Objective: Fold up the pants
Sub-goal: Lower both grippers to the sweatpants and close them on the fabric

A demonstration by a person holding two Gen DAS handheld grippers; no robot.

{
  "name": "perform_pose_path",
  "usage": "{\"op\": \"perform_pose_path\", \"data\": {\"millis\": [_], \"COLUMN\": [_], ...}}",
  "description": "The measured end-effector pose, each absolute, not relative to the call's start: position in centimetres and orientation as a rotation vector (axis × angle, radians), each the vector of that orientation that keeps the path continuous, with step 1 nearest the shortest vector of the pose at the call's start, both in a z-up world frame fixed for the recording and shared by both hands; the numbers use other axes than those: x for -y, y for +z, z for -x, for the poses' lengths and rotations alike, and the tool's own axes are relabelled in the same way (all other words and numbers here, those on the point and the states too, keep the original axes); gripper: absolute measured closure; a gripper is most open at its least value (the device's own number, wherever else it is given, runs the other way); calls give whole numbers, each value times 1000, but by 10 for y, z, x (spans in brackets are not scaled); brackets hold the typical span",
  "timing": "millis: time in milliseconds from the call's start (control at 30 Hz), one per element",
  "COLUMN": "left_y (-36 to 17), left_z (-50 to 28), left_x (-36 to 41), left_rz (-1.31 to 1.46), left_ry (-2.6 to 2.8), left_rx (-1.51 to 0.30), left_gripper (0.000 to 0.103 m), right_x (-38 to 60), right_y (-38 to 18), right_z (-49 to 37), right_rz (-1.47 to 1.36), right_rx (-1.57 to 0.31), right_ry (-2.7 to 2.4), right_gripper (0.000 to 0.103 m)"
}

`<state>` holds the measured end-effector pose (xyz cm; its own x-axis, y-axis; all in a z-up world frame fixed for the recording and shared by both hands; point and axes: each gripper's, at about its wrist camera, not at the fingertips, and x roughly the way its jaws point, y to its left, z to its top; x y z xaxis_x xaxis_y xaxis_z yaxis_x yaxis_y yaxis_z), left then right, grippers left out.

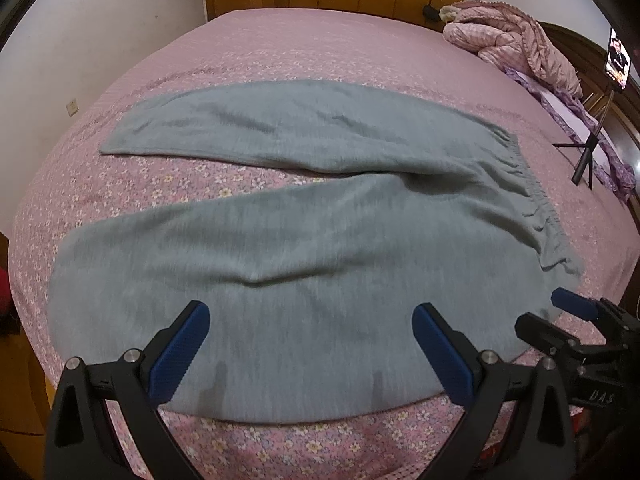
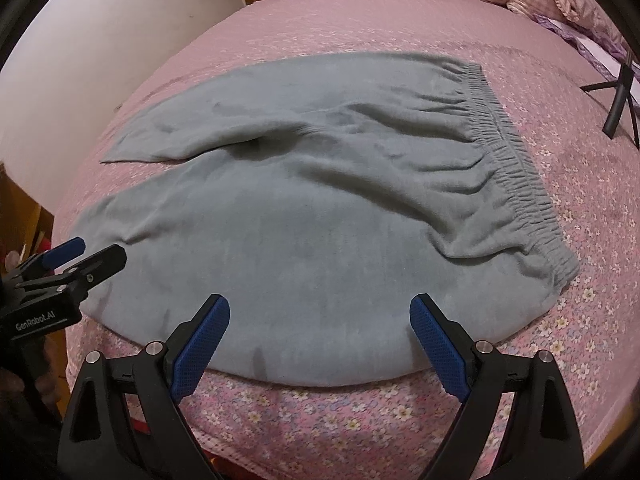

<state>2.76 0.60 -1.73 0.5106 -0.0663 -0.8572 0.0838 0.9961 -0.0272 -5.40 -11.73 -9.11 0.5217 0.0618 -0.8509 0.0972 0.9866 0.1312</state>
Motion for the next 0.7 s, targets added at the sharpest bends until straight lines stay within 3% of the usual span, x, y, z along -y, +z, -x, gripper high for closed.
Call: {"op": "perform_pose_path", "data": {"millis": [700], "left_y": [-21], "left_z": [-102], "left_x": [-1], "left_rz": [-47], "left_ry": [-118], "left_rx": [-1091], "left_gripper": [0], "right_x": [177], "right_y": [-75], "right_z": [-8], "right_rz": [-248], "right_rx": [-957], "right_ry": [-63], "right_gripper": [0]}}
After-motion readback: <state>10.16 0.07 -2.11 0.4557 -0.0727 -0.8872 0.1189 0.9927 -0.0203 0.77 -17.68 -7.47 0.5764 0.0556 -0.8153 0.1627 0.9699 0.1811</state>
